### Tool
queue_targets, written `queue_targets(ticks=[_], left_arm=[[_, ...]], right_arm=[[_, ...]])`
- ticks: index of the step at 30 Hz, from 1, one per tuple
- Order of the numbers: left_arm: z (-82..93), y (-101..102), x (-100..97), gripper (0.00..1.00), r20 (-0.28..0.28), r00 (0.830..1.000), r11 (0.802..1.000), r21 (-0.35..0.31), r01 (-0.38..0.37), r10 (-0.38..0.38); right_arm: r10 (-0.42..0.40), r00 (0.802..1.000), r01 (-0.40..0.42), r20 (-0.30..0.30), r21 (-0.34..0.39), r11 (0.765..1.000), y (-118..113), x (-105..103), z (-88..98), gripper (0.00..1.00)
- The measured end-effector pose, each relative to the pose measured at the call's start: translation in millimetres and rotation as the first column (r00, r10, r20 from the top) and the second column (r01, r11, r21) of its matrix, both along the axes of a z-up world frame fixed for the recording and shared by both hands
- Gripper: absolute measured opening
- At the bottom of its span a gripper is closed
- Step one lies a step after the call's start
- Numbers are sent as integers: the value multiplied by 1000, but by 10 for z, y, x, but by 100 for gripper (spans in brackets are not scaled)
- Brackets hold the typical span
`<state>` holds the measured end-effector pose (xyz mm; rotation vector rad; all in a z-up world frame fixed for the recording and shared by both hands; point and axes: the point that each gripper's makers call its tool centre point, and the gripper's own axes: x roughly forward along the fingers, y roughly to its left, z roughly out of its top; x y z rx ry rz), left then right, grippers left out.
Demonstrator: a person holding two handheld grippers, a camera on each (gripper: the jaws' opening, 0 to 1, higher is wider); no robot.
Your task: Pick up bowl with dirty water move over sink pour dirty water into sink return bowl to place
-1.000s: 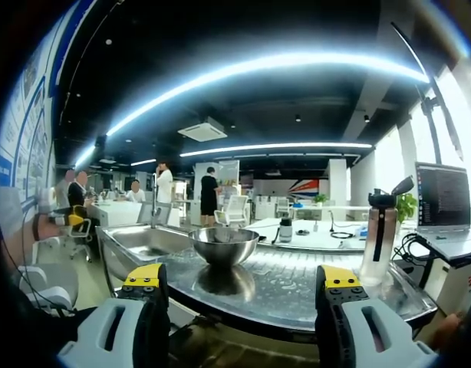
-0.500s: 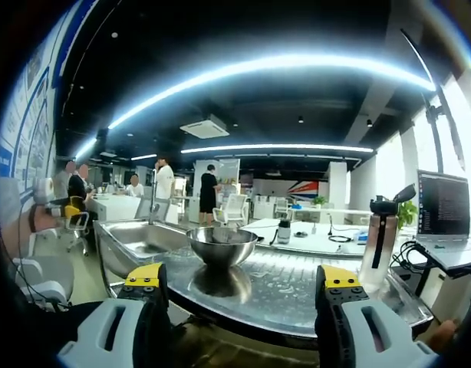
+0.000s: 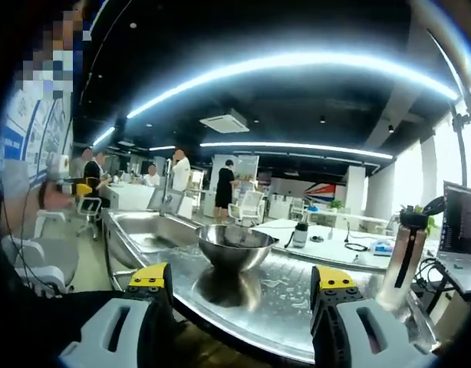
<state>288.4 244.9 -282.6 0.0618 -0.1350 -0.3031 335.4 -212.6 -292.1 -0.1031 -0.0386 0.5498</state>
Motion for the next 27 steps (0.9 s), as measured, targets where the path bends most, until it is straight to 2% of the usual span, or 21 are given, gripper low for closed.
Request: queue_targets(ticks=[1,7,11,16,19,23,27], left_arm=[[-6,-7,26,78,-3,1000,1000,1,1,-1],[19,-79,192,78,-3,1000,1000,16,17,-17],[30,-77,241,77,5,1000,999,30,22,-22],[-45,8,302,77,3,1000,999,30,23,-23],[-43,46,346,77,19,999,1000,0,28,-28],[-105,36,422,77,2,1000,1000,11,23,-23],[-156,52,487,77,-14,1000,1000,-1,16,-16]], right_arm=[[3,1000,-3,-10,17,1000,-4,34,11,67],[-13,1000,13,1,-12,1000,-67,199,68,68],[-11,1000,12,22,-52,999,-30,252,66,62],[-18,1000,18,-4,-19,1000,38,377,65,62],[-10,1000,10,-22,-10,1000,113,483,82,59],[12,999,-11,-32,24,1000,201,603,150,59],[8,999,-7,-36,17,1000,249,754,176,55]])
